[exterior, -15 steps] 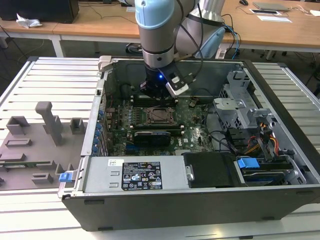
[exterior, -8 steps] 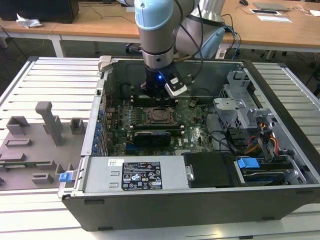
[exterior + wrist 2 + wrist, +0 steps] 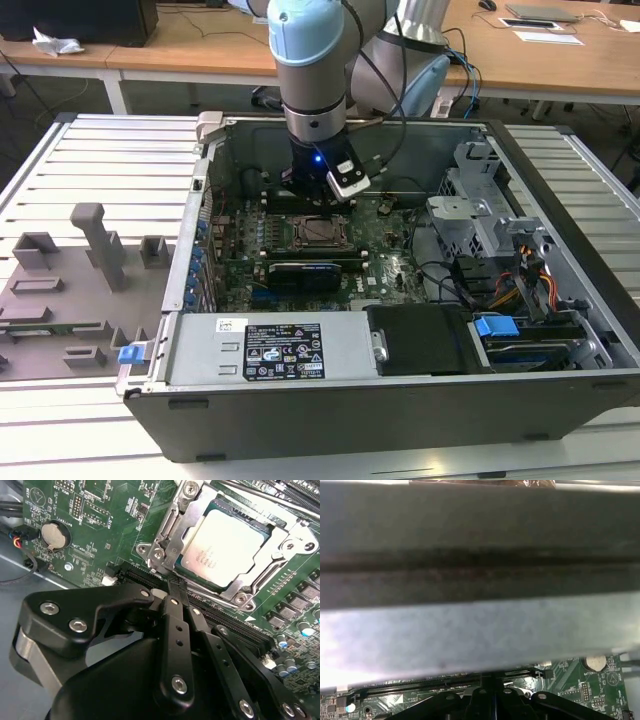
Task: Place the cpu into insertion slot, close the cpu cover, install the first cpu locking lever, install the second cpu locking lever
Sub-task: 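Install the first cpu locking lever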
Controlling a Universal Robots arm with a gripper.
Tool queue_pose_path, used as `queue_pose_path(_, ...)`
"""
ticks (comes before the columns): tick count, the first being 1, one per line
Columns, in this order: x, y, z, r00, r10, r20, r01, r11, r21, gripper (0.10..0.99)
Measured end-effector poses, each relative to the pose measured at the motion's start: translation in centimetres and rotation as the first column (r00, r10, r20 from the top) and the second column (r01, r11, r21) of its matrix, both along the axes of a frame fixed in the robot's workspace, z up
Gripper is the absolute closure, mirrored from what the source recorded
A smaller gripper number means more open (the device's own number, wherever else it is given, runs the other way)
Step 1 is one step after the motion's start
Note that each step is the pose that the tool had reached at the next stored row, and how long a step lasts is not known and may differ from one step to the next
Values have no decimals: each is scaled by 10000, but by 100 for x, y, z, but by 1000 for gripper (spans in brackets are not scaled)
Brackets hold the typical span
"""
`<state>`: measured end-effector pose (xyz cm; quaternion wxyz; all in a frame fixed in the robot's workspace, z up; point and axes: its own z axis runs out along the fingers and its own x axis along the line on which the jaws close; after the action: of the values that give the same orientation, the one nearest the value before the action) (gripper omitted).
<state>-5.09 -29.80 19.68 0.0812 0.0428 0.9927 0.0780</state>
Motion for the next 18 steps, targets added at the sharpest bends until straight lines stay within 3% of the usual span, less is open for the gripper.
queue_pose_path(4,2,3,14,10000,-2,10,2,10000,15,980)
queue_pose_path(10,0,1,180,10000,-17,2,17,10000,3,980)
queue_pose_path(18,-2,32,185,10000,-64,29,64,10000,2,980)
